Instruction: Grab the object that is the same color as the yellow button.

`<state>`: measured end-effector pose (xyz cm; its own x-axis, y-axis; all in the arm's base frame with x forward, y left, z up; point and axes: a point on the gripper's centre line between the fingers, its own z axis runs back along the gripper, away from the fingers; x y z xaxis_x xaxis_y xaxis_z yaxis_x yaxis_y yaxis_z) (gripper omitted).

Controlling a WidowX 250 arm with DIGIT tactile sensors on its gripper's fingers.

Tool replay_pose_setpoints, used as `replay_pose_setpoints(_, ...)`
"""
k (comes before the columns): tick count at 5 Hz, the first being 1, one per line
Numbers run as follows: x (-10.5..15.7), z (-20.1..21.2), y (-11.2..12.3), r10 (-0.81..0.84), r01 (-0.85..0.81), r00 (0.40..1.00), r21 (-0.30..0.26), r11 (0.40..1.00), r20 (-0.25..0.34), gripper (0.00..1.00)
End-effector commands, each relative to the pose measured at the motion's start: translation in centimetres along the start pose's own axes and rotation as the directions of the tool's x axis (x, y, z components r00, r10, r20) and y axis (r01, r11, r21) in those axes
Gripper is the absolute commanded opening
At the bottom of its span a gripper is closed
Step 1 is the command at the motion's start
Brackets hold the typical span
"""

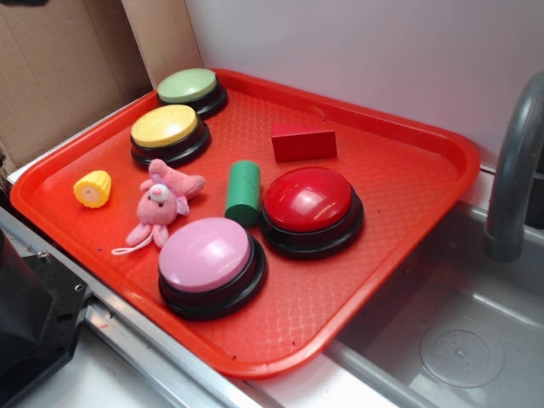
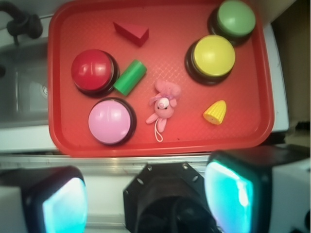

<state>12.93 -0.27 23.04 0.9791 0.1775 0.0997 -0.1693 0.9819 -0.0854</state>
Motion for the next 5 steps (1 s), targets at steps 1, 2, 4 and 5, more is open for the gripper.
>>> replay_pose_setpoints(1, 2.4, -3.8, 3.6, 0.242, -0.242, 0.97, -0.014, 0.97, 0.039, 1.0)
replay_pose_setpoints(2, 3.3, -6.5, 5.8, 0.331, -0.331, 0.942, -0.009, 0.944, 0.048, 1.0)
replay_pose_setpoints(4, 3.9, -12.2, 10.1, 0.363, -0.372, 0.928, 0.126, 0.92, 0.087, 1.0)
replay_pose_setpoints(5, 3.5, -14.8, 10.9, 0.347, -0.36, 0.932, 0.158, 0.919, 0.104, 1.0)
